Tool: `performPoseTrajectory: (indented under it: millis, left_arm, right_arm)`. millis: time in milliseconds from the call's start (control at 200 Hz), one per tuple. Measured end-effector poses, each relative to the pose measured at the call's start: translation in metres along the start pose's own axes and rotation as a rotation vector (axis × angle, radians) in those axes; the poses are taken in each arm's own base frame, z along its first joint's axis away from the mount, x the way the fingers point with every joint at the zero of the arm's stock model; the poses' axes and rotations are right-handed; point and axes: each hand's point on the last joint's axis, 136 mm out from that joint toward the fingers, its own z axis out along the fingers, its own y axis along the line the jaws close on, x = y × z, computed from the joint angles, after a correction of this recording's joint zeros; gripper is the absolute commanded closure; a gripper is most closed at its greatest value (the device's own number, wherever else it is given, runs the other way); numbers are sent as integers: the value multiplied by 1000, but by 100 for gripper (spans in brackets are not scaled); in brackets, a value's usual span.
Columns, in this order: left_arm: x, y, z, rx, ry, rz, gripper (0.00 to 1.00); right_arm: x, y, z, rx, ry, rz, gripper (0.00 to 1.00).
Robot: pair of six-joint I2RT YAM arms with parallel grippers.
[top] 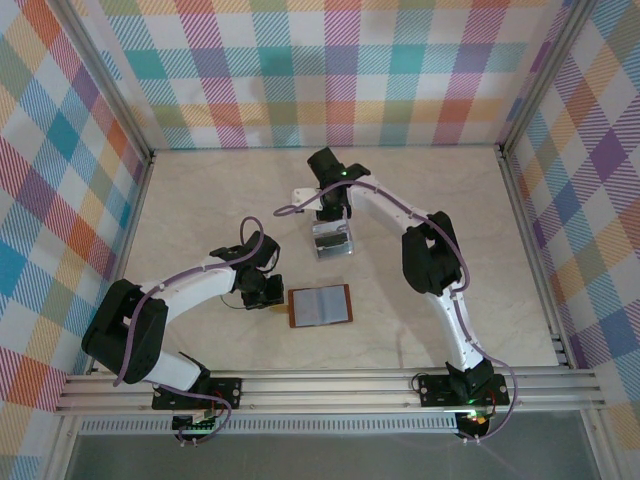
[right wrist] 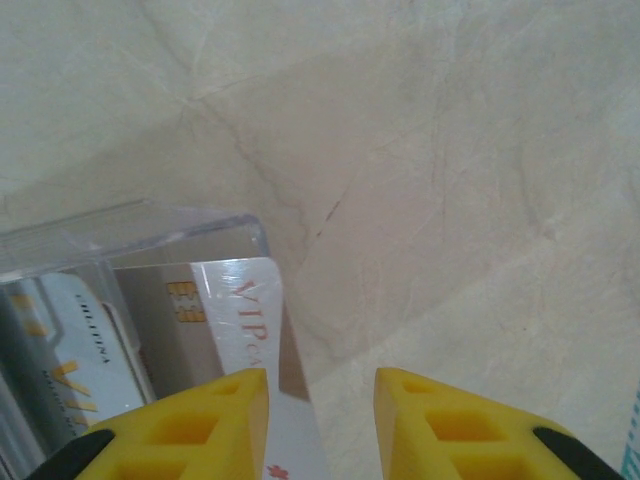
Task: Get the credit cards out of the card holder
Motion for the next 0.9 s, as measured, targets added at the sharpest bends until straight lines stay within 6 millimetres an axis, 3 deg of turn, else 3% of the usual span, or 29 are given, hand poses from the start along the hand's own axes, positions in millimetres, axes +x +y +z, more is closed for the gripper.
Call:
performPoseTrajectory:
  millis: [120, 225, 320, 550, 715, 900]
  left_arm:
    - [0, 0, 0, 3, 2, 0, 89]
    - [1, -2, 0, 9, 7, 0, 89]
    - [3, -4, 0, 21, 15, 0, 90]
    - [3, -10, 0, 53, 22, 5, 91]
    - [5, -16, 0, 69, 26, 19, 92]
    - [10, -24, 0, 82, 35, 49, 93]
  right_arm:
    - [3, 10, 1, -24, -2, 24, 65]
    - [2, 12, -12, -21, -17, 78, 62]
    - [-2, 6, -34, 12, -52, 161, 58]
    - [-13, 3, -97, 75, -162, 448, 65]
    - [-17, 31, -116, 12, -218, 710, 71]
    - [-17, 77, -117, -155, -233, 1056, 80]
